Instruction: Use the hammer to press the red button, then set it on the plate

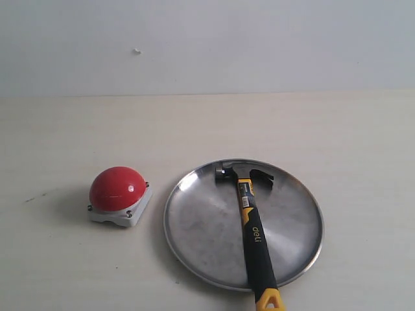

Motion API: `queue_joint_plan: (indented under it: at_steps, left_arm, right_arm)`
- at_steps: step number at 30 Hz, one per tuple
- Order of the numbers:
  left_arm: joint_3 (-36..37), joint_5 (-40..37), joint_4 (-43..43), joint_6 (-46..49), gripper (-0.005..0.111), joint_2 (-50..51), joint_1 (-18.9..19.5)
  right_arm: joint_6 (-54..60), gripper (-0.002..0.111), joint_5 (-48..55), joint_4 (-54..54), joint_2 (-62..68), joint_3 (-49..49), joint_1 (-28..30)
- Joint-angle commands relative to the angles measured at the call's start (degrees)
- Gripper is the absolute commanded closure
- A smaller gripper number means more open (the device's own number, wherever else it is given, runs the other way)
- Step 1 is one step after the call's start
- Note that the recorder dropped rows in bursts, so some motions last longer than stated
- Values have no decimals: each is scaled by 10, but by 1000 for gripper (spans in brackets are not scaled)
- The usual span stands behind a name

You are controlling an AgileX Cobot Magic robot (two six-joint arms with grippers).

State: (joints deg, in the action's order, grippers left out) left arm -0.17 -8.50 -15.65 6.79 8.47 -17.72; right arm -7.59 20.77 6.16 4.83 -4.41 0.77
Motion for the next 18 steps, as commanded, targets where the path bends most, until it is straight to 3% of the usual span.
queue_joint_plan:
  at_steps: [1,18]
  left_arm:
    - [2,2,-3,1,107,-5,-1]
    - [2,2,-3,1,107,-5,-1]
  right_arm:
    - [-15,54,-27,-1,-10,35,3]
    - [-18,54,-28,0,-10,36,3]
